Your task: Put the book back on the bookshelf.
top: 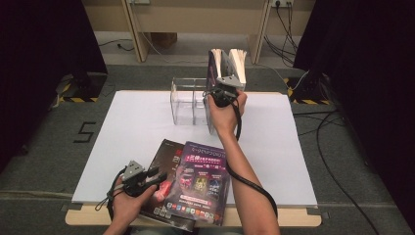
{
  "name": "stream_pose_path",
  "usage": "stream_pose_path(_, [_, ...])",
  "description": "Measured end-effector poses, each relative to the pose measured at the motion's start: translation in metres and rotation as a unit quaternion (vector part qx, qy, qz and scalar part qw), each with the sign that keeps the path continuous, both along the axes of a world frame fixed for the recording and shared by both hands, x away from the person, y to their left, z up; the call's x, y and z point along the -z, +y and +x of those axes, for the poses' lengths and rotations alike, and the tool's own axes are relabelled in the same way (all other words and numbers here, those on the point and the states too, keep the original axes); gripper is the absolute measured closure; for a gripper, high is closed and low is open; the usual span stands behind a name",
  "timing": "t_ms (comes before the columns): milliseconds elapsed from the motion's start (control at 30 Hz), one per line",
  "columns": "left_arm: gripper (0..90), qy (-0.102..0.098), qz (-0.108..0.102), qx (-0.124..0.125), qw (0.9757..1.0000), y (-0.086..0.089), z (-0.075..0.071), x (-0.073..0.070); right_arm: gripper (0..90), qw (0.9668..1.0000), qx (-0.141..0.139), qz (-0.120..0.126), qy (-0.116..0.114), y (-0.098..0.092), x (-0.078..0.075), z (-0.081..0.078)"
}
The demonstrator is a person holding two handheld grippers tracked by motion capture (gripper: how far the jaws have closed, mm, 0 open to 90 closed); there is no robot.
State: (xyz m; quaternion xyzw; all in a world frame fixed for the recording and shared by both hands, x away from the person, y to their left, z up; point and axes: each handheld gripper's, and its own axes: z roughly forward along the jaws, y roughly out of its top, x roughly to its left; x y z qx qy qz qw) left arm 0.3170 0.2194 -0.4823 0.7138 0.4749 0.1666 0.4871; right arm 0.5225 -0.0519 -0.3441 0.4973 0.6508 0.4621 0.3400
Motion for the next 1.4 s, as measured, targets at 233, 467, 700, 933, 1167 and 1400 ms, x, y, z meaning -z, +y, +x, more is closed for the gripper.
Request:
stream_pose_path(233, [53.6,0.001,0.002,0.0,1.0,-0.001,0.0,0.001,63.1,1.0,-0.004,0.008,0.004,-0.004,0.002,-0.005])
stream_pose_path(467, [53.2,0.003,0.003,0.003,1.0,-0.002,0.0,0.001,62.4,0.9998,-0.008,0.017,0.008,-0.009,0.002,-0.013])
stream_pose_path(700, [52.7,0.003,0.003,0.004,1.0,-0.002,-0.001,0.001,60.7,0.9995,-0.014,0.024,0.01,-0.013,0.002,-0.022])
stream_pose_path(933, [51.4,0.005,0.001,0.009,1.0,-0.005,0.0,0.001,58.7,0.999,-0.018,0.031,0.027,-0.018,0.005,-0.03])
stream_pose_path(1167, [48.8,0.018,-0.001,0.018,0.9997,-0.007,0.001,0.001,57.4,0.9981,-0.022,0.039,0.043,-0.027,0.008,-0.039])
stream_pose_path(1400, [48.3,0.02,-0.004,0.023,0.9995,-0.011,0.002,0.0,56.8,0.9964,-0.031,0.043,0.066,-0.031,0.014,-0.048])
